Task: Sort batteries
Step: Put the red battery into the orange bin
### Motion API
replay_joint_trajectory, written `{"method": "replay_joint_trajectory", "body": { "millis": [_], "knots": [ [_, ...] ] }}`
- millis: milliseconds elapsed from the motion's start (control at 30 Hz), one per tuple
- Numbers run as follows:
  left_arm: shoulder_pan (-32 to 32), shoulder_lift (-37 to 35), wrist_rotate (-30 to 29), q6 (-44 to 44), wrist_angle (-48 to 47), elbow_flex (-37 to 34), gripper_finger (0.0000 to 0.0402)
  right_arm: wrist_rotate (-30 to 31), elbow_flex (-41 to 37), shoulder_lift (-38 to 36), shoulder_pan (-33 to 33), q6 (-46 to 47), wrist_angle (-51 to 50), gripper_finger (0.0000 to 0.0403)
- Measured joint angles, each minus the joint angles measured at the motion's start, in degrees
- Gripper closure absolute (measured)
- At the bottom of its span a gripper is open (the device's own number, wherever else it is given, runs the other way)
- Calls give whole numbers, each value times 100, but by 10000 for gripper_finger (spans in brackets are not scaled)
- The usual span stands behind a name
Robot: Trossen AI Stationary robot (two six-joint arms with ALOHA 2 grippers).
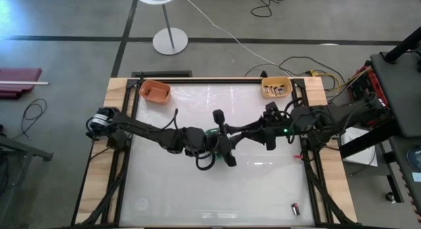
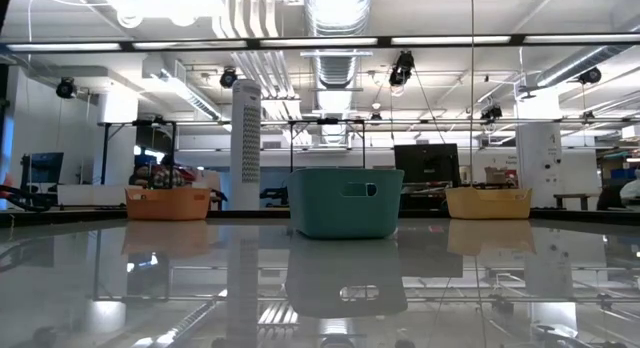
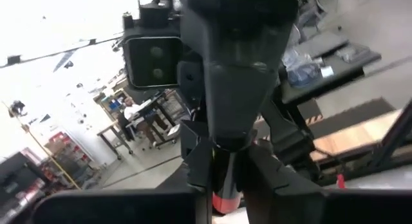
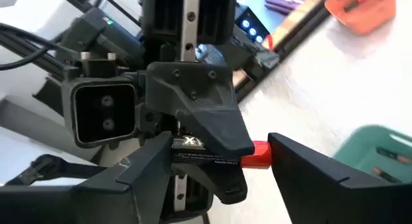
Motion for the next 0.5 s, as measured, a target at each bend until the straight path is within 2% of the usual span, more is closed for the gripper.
{"method": "replay_joint_trajectory", "body": {
  "millis": [133, 233, 333, 500],
  "knots": [
    [39, -255, -36, -350, -139, 0, 373, 17, 0, -9, 0, -172, 283, 132],
    [79, -601, -69, -493, -752, 0, 373, 183, 0, -64, 0, -467, 617, 109],
    [172, -1054, -85, -908, -1935, -39, 373, 636, 2, -215, 0, -832, 810, 87],
    [712, -2059, -91, -2618, -4357, -596, 373, 1102, 2, -349, -2, -1175, 262, 73]
  ]
}}
